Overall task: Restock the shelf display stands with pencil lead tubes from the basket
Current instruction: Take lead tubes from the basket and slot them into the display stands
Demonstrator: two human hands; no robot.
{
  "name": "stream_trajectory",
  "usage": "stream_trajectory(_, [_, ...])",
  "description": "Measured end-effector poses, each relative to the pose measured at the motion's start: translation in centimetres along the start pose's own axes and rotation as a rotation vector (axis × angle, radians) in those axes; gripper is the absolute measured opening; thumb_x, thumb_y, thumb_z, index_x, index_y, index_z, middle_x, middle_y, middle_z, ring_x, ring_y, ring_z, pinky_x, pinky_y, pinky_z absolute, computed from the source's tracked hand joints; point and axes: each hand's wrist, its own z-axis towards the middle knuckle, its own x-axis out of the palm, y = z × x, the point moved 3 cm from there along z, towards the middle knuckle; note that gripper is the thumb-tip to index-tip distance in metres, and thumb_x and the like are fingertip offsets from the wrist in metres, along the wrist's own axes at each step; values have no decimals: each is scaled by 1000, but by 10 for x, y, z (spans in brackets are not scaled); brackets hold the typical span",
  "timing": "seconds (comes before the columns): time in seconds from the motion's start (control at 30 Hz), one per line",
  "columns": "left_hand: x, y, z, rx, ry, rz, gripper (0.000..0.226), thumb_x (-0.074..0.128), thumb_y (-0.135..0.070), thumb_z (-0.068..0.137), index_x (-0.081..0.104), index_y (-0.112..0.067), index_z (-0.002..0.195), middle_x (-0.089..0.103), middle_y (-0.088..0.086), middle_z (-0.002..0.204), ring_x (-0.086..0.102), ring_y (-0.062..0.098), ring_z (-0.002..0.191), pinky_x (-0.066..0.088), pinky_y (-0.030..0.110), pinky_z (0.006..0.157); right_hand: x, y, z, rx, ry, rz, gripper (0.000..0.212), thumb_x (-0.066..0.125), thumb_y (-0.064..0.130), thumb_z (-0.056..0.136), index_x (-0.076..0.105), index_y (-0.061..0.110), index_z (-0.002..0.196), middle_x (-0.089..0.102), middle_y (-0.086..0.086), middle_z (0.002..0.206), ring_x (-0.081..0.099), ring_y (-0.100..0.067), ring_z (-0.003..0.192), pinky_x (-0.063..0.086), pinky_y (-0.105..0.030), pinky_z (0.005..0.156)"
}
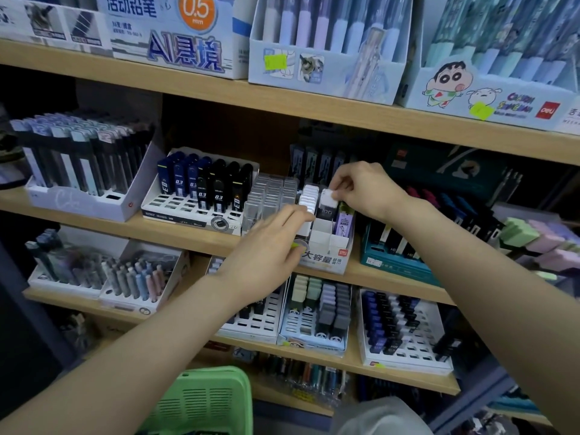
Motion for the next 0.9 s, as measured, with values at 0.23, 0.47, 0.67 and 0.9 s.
stream_trajectory(0.23, [-3, -1, 0, 5, 22, -13, 43, 47, -24, 98, 35, -23, 139, 32, -11, 143, 36, 9, 129, 30, 29, 109, 1, 6, -4, 6, -47, -44, 15, 57, 9, 91, 72, 11, 96, 69, -6, 101, 62, -19, 94, 52, -36, 87])
stream_trajectory(0.47, [-4, -2, 1, 11, 37, -3, 46, 47, -22, 98, 32, -23, 141, 29, -10, 146, 33, 10, 132, 28, 26, 109, 6, 13, -13, -81, -27, -251, 29, 41, 23, 99, 67, 15, 109, 65, -9, 109, 53, -24, 109, 50, -39, 81])
stream_trajectory(0.67, [-8, -6, -2, 8, 72, 71, 54, 45, -23, 99, 23, -22, 148, 21, -8, 153, 21, 10, 139, 18, 26, 113, 8, 25, -31, -133, -129, -316, 36, 34, 27, 103, 62, 6, 113, 63, -12, 113, 48, -26, 116, 42, -36, 85])
stream_trajectory(0.9, [-19, 10, -62, -15, -85, 284, 37, 42, -27, 93, 50, -16, 127, 49, 2, 127, 43, 20, 118, 30, 30, 99, 36, 65, -83, -457, -447, -347, 30, 38, 24, 93, 63, 7, 94, 58, -8, 90, 52, -26, 84, 37, -30, 72])
